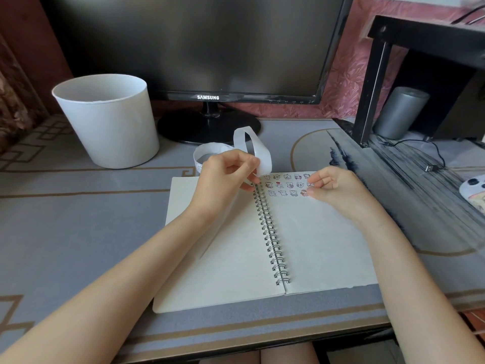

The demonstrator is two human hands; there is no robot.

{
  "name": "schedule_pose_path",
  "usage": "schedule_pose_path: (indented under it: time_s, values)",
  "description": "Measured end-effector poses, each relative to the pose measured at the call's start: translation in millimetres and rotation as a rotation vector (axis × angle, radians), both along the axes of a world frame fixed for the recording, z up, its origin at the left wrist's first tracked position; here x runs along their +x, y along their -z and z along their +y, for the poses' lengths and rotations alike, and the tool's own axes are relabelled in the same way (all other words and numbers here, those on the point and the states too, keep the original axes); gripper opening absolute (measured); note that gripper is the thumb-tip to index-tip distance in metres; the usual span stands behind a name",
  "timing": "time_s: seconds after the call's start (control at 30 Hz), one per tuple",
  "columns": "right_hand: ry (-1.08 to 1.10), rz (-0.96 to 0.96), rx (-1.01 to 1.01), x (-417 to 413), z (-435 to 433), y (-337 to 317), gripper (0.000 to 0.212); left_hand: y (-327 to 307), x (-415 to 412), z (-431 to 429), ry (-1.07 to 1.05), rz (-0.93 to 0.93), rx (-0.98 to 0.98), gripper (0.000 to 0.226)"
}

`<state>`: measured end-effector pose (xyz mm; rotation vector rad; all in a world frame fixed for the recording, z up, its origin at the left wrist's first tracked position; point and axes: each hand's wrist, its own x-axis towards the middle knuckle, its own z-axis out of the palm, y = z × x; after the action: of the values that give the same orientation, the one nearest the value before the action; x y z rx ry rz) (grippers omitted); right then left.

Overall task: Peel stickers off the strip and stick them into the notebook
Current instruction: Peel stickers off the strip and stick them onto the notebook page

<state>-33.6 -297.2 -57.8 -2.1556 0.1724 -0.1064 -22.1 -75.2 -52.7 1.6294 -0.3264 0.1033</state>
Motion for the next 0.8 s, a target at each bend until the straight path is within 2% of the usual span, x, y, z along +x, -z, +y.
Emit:
schedule_pose_path:
  time_s: [0.1,0.17,0.27,0.4,0.53,0.7,0.8]
  values:
    - [0.024,-0.075,-0.029,0.1,1.2,0.1,0.023,-0.8,-0.5,0.3,0.003,-0.004,-0.004,0.018]
    - [0.011,-0.218,-0.032,-2.3,8.4,-4.4,0.019,-1.7,-0.6,0.5,0.013,-0.012,0.000,0.018]
    - [-0.136,-0.402,-0.032,-10.4,27.2,-15.4,0.013,-2.9,-1.3,-0.3,0.029,-0.016,-0.013,0.017]
    - [-0.288,-0.414,-0.047,-16.4,42.1,-17.6,0.023,-3.7,-2.0,-1.4,0.064,-0.014,-0.030,0.017]
    - [-0.282,-0.459,-0.018,-16.6,45.4,-17.4,0.021,-5.3,-3.6,-1.8,0.109,-0.010,-0.042,0.017]
    - [-0.240,-0.478,0.138,-15.5,48.5,-18.2,0.024,-8.3,-3.2,-2.3,0.127,0.000,-0.071,0.024]
    - [-0.224,-0.468,0.182,-14.6,47.6,-18.6,0.023,-5.1,-3.8,-3.2,0.147,0.000,-0.014,0.015]
